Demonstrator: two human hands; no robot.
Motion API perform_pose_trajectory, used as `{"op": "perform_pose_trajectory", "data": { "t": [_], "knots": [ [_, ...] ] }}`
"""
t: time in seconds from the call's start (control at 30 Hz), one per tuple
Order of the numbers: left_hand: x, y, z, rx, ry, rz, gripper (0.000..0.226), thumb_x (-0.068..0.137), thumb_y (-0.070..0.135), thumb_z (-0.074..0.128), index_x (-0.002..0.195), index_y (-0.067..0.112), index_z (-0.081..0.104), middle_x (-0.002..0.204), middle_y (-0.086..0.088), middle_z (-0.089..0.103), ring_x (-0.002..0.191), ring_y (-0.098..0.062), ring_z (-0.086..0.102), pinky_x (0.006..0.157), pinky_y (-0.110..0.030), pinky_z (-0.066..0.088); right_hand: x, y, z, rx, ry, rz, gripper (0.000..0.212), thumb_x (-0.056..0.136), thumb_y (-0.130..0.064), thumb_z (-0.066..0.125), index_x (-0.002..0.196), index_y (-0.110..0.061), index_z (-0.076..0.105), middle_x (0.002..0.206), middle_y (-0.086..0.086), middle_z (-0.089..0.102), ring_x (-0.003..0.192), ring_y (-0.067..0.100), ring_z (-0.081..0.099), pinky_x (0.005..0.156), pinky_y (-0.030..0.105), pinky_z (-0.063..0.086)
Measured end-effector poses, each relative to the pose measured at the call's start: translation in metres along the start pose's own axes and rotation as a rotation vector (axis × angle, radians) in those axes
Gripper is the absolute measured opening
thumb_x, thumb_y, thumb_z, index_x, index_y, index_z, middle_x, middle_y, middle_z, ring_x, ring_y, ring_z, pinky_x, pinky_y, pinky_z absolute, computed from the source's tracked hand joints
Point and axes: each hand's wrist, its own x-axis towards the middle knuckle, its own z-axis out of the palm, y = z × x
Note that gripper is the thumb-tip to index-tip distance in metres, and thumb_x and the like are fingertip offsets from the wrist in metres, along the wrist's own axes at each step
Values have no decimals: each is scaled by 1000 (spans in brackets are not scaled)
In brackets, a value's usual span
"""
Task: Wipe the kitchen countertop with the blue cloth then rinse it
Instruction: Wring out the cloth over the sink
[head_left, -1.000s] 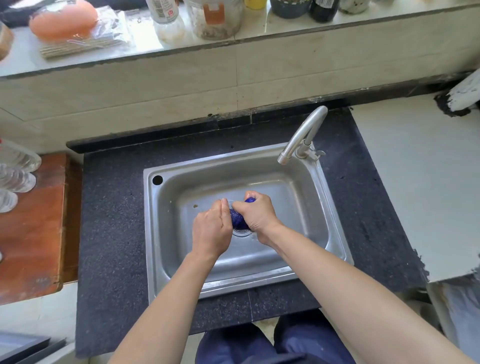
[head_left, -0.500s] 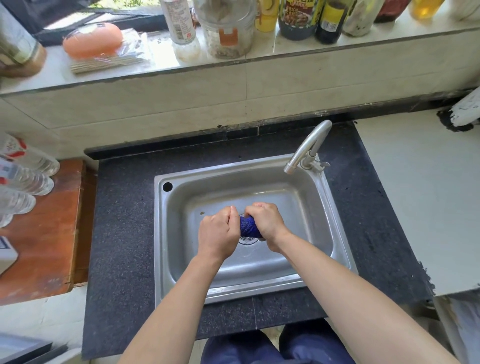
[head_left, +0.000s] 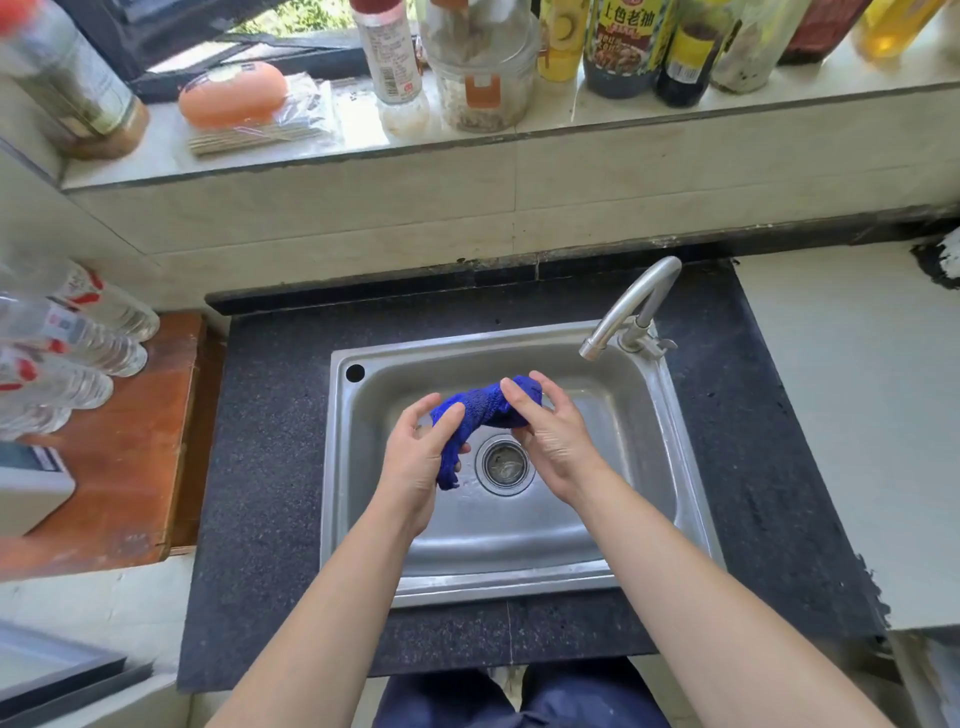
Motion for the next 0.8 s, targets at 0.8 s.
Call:
{"op": "perform_pose_trajectory", "data": {
  "t": [0.8],
  "knots": [
    [27, 24, 24, -635, 181, -111, 14, 96, 7, 60, 98, 9, 47, 70, -6, 57, 64, -21, 63, 60, -32, 56, -21, 23, 11, -1177, -8, -661, 57, 90, -53, 39, 140, -26, 46, 118, 1, 45, 105, 19, 53, 93, 29, 43]
  ]
}}
